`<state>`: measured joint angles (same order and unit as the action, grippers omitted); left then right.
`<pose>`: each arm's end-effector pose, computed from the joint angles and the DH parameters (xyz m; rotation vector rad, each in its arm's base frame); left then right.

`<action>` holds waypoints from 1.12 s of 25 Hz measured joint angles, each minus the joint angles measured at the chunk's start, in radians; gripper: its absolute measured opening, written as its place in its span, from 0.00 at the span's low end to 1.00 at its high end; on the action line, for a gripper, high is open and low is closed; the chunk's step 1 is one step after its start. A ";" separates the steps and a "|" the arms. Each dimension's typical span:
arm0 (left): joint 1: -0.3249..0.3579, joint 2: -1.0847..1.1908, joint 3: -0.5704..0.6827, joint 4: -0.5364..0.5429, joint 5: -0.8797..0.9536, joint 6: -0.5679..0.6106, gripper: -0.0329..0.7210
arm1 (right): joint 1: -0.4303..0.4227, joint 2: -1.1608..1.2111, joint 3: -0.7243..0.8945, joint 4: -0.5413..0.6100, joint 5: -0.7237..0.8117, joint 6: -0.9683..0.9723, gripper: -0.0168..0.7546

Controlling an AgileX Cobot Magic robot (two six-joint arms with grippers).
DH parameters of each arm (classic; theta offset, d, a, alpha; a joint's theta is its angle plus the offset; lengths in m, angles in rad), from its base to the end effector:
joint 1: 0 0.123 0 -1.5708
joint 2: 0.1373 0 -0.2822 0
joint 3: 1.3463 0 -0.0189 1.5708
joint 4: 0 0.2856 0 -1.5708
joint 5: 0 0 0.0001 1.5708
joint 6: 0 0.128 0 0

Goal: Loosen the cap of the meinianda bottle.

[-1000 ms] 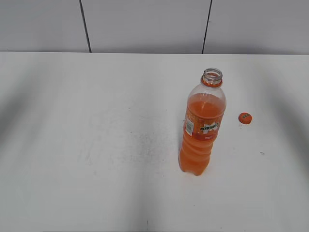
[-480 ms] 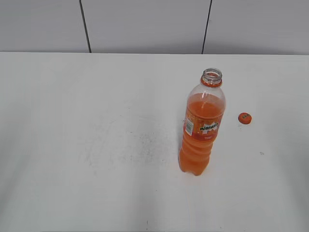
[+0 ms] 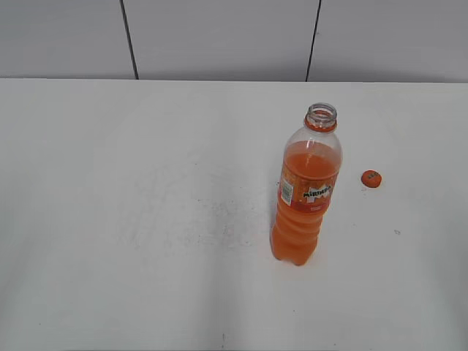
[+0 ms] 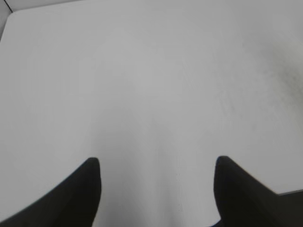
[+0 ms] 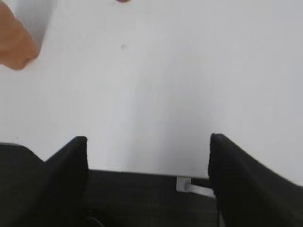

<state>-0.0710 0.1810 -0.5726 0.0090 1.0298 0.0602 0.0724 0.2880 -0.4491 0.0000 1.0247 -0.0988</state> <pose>0.0856 -0.0051 0.2926 0.1394 2.1172 0.0045 0.1061 0.0077 0.2382 -0.2007 2.3386 -0.0130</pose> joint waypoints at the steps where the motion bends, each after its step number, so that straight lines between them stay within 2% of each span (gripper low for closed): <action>1: 0.000 -0.024 0.000 0.000 0.000 0.000 0.65 | 0.000 -0.035 0.002 0.000 -0.002 0.000 0.79; 10: 0.000 -0.187 0.000 0.003 -0.001 0.000 0.65 | 0.000 -0.280 0.003 0.000 -0.004 -0.010 0.79; 15: 0.000 -0.188 0.000 -0.002 -0.001 -0.005 0.65 | 0.000 -0.296 0.004 0.000 -0.006 -0.013 0.79; 20: 0.000 -0.189 0.002 0.025 0.000 -0.070 0.65 | 0.000 -0.296 0.005 0.000 -0.006 -0.013 0.79; 28: 0.000 -0.189 0.002 0.021 0.000 -0.080 0.65 | 0.000 -0.296 0.006 0.000 -0.006 -0.013 0.78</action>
<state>-0.0710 -0.0083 -0.5709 0.0298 1.0303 -0.0196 0.0724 -0.0077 -0.4431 0.0000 1.0189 -0.1114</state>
